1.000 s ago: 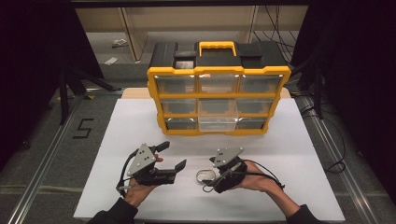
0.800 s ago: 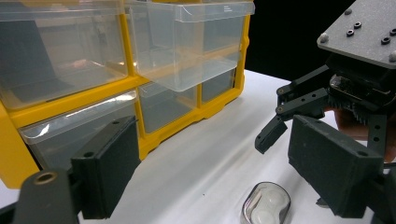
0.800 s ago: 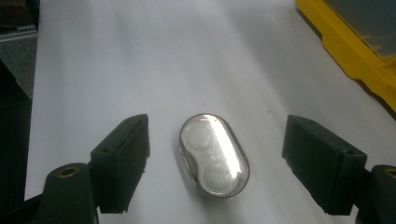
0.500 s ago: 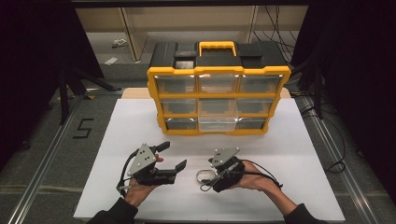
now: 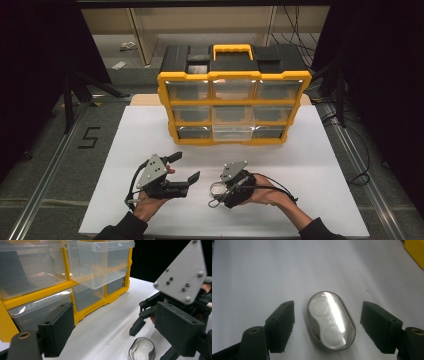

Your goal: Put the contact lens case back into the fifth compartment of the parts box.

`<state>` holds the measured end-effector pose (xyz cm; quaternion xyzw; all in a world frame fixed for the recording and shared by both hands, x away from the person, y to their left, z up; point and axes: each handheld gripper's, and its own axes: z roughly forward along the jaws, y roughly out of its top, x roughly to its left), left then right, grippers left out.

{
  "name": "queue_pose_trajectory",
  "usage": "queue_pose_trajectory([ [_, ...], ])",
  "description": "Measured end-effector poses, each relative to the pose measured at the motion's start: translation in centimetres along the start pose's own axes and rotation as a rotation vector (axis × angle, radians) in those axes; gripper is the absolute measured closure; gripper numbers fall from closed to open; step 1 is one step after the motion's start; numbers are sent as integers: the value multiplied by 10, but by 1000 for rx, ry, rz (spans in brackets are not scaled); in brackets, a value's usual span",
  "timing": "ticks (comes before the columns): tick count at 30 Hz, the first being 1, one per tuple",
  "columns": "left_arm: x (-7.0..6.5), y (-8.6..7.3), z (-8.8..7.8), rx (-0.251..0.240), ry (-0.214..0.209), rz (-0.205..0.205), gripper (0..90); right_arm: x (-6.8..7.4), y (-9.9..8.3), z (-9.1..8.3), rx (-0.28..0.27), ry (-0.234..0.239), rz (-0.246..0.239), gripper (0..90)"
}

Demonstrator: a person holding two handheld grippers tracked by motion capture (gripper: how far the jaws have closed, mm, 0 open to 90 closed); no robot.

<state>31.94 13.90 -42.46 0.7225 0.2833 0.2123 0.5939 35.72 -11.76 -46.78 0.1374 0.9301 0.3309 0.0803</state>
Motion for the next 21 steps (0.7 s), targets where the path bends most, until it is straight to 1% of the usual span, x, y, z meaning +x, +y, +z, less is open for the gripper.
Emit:
queue_pose_trajectory([
  [2, 0, 0, 0, 0, 0, 0, 162, -1, -1, 3, 7, -1, 3, 284],
  [8, 0, 0, 1, 4, -4, 0, 162, -5, -1, 6, 5, -3, 6, 289],
  [16, 0, 0, 0, 2, 0, 0, 162, -6, -2, 12, 23, 8, 7, 306],
  [21, 0, 0, 1, 6, -2, 0, 162, -6, -4, 16, 32, 14, 3, 334],
])
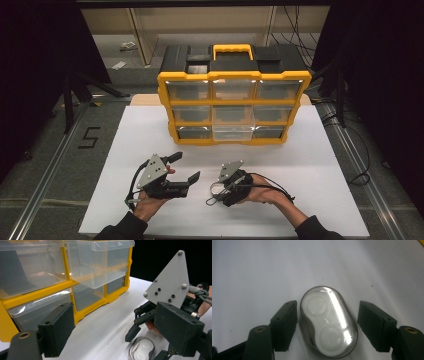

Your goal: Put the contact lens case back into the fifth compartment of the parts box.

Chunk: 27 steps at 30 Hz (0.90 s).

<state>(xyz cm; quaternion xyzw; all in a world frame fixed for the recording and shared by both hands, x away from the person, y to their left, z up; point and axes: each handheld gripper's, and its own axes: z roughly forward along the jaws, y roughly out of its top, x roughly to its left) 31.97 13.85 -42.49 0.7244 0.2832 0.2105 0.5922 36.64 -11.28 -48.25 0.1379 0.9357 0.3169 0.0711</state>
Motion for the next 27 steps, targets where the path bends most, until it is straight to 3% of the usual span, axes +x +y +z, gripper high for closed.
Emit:
queue_pose_trajectory([
  [14, 0, 0, 0, 5, 3, 0, 162, -1, -2, -1, 0, 36, 12, 488],
  [22, 0, 0, 0, 4, 4, 0, 162, -1, -2, -1, 5, 36, 20, 494],
  [27, 0, 0, 0, 4, 3, 0, 164, 1, 0, -2, 15, 13, -1, 496],
])
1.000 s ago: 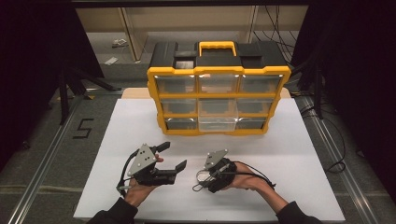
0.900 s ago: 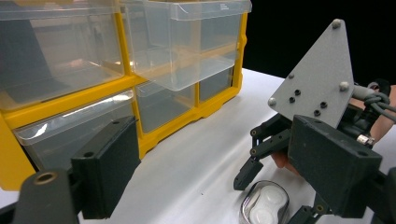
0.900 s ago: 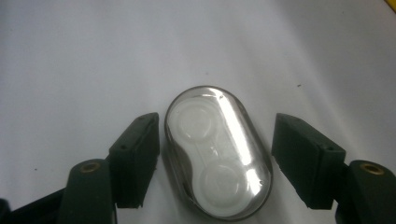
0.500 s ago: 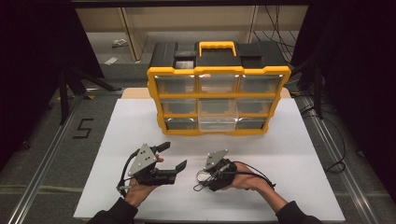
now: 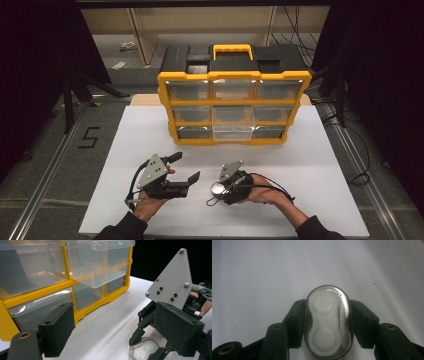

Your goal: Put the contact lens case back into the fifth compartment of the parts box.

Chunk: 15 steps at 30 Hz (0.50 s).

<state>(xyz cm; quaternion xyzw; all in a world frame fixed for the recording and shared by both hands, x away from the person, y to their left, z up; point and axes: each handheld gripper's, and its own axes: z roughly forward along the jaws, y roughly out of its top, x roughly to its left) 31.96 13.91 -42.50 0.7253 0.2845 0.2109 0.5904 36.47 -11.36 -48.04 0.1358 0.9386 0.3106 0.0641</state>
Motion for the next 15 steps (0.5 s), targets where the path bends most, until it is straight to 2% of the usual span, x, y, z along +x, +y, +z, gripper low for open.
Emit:
queue_pose_trajectory([
  [8, 0, 0, 0, 0, 0, 3, 164, -3, 7, -20, -89, -51, 13, 497],
  [15, 0, 0, 0, 1, 0, 2, 164, -6, 12, -39, -154, -72, 30, 497],
])
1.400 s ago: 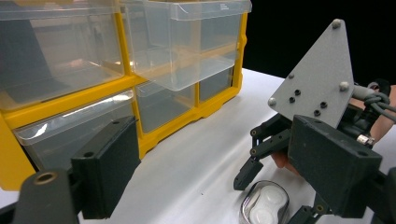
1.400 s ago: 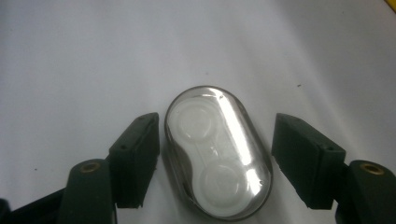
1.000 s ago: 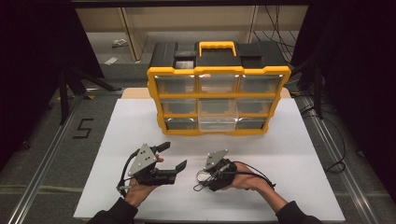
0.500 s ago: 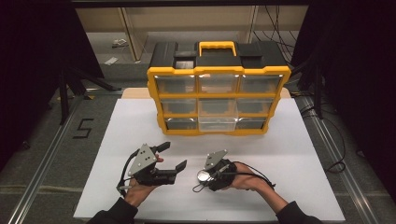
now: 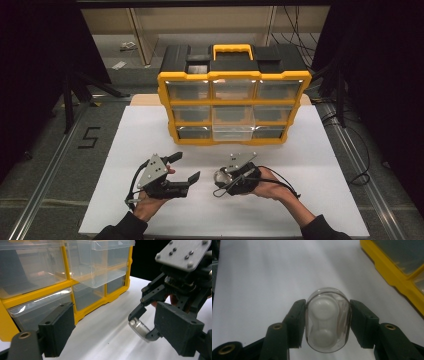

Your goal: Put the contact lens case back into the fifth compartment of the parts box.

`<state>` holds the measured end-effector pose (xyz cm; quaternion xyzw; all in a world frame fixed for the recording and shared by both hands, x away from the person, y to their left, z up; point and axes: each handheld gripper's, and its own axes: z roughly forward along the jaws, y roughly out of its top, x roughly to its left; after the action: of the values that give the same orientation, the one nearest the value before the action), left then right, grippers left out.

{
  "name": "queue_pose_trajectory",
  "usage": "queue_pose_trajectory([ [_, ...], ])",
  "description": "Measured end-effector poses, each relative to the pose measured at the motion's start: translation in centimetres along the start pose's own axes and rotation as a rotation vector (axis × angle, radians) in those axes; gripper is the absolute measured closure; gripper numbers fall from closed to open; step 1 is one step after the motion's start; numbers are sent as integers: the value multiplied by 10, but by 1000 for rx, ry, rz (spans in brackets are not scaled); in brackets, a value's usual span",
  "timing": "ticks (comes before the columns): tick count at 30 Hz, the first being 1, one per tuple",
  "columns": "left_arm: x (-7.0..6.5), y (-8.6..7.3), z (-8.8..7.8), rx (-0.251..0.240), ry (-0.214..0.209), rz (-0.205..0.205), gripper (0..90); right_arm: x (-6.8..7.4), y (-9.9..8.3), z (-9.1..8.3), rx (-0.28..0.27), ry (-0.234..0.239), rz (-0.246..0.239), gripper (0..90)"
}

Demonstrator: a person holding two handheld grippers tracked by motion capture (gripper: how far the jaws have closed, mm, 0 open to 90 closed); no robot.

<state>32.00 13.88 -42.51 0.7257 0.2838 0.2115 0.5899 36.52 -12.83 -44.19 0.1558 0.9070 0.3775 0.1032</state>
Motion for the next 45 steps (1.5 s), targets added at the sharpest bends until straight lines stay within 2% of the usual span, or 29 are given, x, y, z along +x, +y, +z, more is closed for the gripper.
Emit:
queue_pose_trajectory([
  [15, 0, 0, 0, 0, 0, -1, 164, -2, 16, -28, -106, -34, 18, 497],
  [26, 0, 0, 0, -1, 0, 0, 164, 0, 34, -56, -217, -44, 41, 497],
  [45, -1, 0, -1, -11, 0, 2, 164, -7, 48, -86, -308, -113, 49, 498],
])
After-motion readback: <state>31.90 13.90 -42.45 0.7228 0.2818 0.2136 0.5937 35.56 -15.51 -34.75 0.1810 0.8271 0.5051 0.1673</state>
